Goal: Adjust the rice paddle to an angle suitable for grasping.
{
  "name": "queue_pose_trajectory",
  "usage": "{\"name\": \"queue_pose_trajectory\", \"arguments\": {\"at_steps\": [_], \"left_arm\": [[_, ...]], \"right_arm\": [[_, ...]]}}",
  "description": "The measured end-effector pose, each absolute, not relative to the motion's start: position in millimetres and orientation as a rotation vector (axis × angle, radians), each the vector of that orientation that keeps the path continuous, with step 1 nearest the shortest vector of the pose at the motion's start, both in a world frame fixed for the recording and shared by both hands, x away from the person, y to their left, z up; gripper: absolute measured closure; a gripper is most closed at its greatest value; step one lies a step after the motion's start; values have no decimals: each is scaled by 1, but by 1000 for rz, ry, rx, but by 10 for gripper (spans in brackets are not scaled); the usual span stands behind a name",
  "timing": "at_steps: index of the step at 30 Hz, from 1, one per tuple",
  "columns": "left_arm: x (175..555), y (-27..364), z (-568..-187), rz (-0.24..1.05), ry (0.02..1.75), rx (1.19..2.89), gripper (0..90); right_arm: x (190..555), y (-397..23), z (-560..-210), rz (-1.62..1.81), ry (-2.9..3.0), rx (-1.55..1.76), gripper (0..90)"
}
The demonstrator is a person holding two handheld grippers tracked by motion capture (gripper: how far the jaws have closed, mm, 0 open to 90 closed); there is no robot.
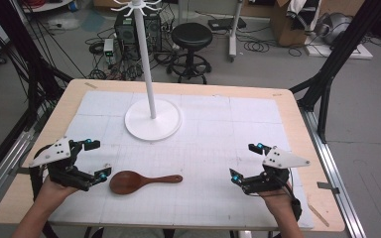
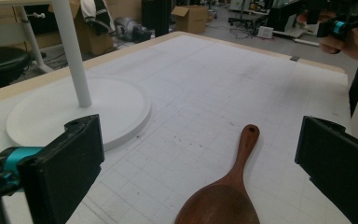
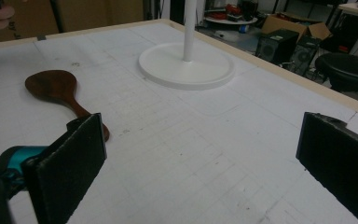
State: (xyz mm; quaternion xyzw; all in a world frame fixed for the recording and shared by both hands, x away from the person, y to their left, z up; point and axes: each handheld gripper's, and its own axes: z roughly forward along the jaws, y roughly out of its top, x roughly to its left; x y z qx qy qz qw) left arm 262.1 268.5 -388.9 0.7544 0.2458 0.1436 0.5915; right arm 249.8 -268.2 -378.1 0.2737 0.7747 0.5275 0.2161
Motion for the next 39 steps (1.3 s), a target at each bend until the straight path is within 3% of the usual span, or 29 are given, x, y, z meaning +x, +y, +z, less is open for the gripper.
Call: {"name": "queue_pose_trajectory", "arguments": {"at_steps": [6, 21, 39], "left_arm": [[263, 264, -387, 372, 563, 1791, 17], [266, 272, -382, 308, 574, 1935, 18], [269, 298, -366, 241, 500, 2046, 18]], "right_arm": [[246, -272, -379, 1447, 2155, 760, 3], [243, -263, -382, 1430, 2228, 701, 3], [235, -282, -387, 1439, 2226, 736, 3]]}}
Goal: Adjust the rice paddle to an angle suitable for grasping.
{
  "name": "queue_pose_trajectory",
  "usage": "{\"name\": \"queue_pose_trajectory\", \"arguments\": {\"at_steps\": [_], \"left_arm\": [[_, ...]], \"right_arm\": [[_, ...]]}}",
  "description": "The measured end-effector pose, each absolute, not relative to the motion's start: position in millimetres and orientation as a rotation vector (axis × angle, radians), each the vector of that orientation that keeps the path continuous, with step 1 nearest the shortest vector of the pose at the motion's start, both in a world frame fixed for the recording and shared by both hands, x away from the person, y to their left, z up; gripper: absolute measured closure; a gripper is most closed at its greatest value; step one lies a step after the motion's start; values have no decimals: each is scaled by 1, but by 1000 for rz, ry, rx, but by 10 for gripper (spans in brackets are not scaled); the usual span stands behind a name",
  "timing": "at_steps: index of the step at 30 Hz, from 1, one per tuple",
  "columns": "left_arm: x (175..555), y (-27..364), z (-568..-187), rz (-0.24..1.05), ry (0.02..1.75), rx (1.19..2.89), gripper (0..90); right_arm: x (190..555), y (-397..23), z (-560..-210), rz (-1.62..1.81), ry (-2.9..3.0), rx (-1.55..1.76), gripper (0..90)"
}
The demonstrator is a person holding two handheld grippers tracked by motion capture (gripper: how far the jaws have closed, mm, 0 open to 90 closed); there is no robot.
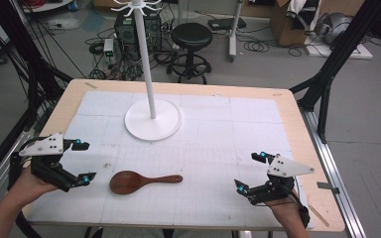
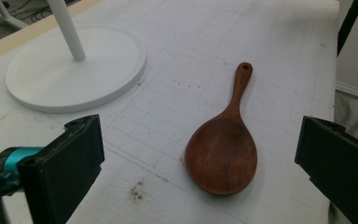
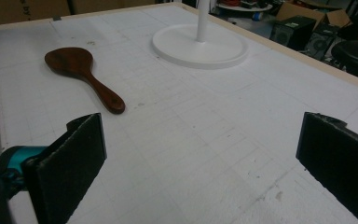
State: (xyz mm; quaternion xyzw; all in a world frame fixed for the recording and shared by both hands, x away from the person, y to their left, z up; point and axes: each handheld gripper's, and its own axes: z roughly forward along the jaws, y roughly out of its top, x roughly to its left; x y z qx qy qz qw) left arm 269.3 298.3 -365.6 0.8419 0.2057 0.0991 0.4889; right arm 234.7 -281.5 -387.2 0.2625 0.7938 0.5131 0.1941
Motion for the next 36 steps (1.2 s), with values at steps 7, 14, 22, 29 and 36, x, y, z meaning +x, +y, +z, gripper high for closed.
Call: {"name": "queue_pose_trajectory", "arguments": {"at_steps": [7, 14, 22, 29, 36], "left_arm": [[271, 302, -364, 226, 483, 2100, 18], [272, 303, -359, 193, 461, 2124, 22], [274, 304, -354, 163, 448, 2153, 21], [277, 302, -347, 154, 446, 2191, 21], [279, 301, -347, 146, 453, 2221, 17]], "right_arm": [[234, -281, -388, 1459, 2236, 734, 3], [235, -277, -388, 1460, 2256, 717, 3], [236, -276, -388, 1461, 2263, 718, 3], [238, -276, -386, 1462, 2262, 715, 3], [241, -272, -388, 1464, 2283, 712, 3]]}}
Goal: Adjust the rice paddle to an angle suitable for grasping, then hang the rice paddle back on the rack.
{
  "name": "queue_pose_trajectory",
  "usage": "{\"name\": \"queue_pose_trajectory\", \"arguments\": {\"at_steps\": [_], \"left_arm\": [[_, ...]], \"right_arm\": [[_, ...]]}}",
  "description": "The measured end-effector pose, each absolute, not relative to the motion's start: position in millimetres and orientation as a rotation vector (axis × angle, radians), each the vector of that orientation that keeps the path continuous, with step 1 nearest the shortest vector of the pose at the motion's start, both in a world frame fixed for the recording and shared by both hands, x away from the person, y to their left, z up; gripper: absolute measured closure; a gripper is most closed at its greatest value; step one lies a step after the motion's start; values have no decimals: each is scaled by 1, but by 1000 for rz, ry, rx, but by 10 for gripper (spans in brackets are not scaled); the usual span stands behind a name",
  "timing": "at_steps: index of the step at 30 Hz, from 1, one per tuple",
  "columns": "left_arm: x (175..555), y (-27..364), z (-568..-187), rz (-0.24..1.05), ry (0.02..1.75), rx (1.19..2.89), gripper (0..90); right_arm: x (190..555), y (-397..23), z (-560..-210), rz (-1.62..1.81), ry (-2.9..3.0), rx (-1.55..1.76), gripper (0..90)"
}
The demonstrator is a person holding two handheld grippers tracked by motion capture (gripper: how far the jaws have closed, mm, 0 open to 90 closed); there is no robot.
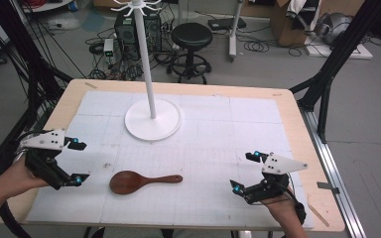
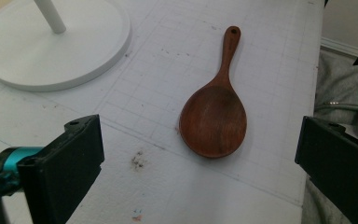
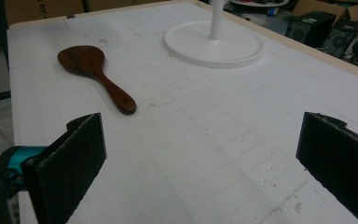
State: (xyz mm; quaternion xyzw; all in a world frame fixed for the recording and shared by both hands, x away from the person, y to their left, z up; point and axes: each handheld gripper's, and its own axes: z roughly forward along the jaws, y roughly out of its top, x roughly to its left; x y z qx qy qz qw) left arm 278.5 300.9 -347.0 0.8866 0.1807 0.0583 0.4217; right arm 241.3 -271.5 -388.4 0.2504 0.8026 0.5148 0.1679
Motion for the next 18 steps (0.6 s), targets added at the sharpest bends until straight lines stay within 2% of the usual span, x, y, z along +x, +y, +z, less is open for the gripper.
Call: {"name": "queue_pose_trajectory", "arguments": {"at_steps": [18], "left_arm": [[283, 289, -341, 186, 433, 2287, 18]], "right_arm": [[235, -269, -388, 1430, 2313, 679, 3]]}}
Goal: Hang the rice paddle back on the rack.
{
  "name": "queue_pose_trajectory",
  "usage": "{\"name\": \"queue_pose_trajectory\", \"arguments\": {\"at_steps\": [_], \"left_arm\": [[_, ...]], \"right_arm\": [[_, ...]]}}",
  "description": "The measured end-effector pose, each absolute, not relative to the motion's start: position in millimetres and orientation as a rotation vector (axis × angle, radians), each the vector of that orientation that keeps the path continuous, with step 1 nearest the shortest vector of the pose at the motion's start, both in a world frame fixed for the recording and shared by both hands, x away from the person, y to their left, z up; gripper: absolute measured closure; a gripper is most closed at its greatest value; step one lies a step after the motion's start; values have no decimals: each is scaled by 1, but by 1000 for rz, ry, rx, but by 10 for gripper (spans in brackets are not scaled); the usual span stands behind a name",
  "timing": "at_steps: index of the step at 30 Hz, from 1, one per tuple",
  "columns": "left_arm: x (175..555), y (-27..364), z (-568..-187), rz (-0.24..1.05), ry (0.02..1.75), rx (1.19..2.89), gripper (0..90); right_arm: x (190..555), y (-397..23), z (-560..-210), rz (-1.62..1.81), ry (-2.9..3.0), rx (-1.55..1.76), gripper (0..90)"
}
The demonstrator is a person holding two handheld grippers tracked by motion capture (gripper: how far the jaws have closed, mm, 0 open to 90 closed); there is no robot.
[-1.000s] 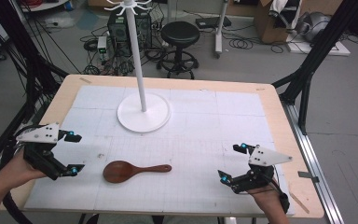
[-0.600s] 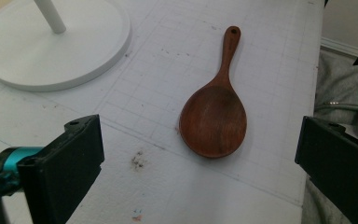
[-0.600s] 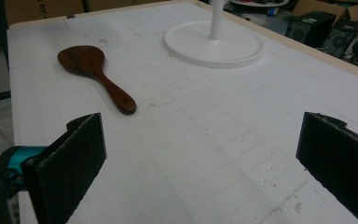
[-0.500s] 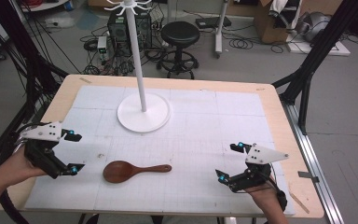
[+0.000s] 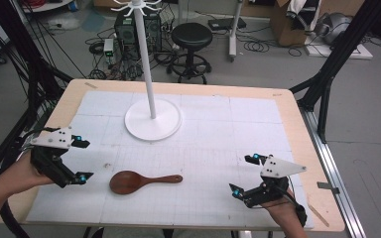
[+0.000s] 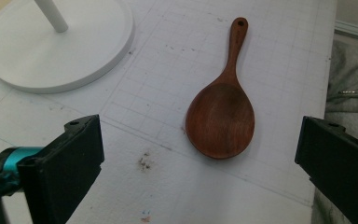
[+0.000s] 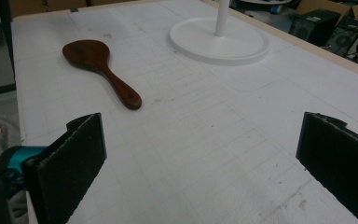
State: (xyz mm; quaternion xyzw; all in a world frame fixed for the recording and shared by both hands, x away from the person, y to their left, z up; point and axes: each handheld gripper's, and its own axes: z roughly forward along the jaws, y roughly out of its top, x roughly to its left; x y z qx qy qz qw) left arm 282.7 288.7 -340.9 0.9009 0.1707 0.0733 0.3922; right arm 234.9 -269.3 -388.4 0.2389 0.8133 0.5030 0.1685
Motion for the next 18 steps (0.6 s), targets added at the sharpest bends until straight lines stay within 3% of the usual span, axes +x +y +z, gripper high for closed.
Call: {"name": "queue_pose_trajectory", "arguments": {"at_steps": [18], "left_arm": [[283, 262, -344, 215, 418, 2386, 17]], "right_arm": [[232, -269, -391, 1409, 2327, 677, 3]]}}
